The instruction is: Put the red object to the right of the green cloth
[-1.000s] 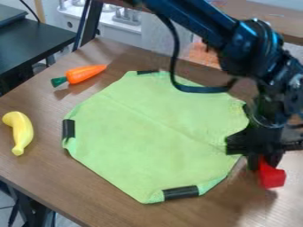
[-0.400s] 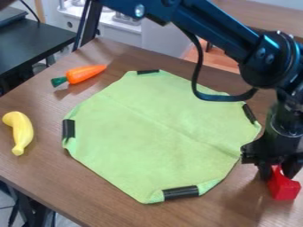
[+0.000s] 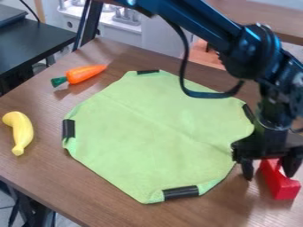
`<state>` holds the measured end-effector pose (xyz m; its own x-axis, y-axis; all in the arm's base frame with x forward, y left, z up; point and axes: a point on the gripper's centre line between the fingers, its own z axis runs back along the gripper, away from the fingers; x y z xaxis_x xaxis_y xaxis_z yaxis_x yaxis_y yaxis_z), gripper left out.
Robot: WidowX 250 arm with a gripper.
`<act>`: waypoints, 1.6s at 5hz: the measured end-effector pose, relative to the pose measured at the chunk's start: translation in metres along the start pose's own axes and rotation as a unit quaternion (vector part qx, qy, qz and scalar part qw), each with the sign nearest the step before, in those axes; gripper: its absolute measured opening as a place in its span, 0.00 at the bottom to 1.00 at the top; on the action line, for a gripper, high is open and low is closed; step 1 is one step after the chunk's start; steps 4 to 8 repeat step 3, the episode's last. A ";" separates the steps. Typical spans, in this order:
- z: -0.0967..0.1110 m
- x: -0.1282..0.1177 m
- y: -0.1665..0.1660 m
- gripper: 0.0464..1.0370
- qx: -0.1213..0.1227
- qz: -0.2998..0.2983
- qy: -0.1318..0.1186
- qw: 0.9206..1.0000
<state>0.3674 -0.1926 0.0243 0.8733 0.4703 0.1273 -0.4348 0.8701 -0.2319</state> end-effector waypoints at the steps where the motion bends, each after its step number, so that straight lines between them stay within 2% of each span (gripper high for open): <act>1: 0.039 0.017 0.004 0.96 -0.030 -0.046 -0.008 0.998; 2: 0.064 0.033 0.031 0.96 0.005 -0.080 -0.015 0.997; 3: 0.075 0.043 0.074 0.96 0.037 -0.096 0.003 0.995; 8: 0.075 0.043 0.074 0.96 0.037 -0.096 0.003 0.995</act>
